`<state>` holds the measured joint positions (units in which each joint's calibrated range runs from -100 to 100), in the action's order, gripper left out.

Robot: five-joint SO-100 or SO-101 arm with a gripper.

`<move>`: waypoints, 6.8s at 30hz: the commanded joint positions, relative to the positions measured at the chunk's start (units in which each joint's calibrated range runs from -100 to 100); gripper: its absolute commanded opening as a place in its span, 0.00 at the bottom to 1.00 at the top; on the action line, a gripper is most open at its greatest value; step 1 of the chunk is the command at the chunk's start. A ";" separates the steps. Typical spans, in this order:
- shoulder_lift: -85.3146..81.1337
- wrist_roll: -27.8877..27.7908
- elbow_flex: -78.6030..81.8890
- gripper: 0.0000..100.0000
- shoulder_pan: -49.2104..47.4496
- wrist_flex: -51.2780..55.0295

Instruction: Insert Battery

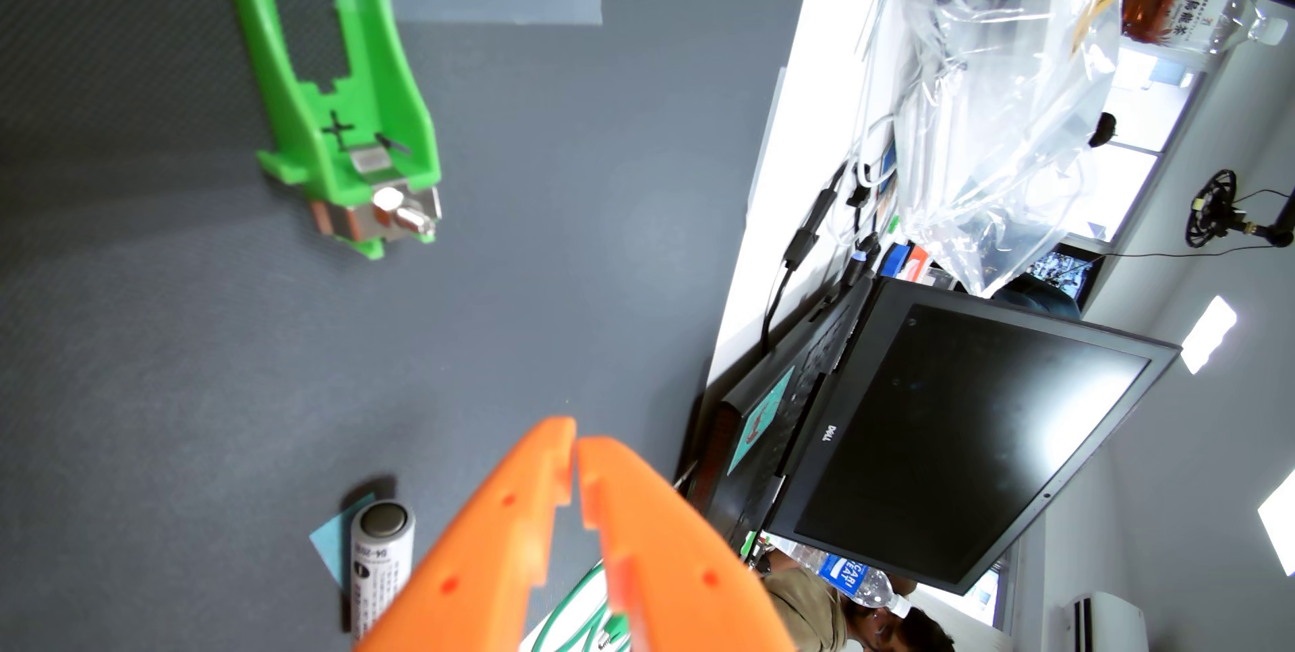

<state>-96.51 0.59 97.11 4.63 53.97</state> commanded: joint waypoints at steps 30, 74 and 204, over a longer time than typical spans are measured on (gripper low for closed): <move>-0.41 -0.12 0.46 0.02 -0.62 -0.46; 12.68 -0.23 -30.52 0.01 6.59 14.44; 79.12 5.69 -55.37 0.02 -7.46 10.80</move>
<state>-15.47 5.75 41.77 -3.24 65.27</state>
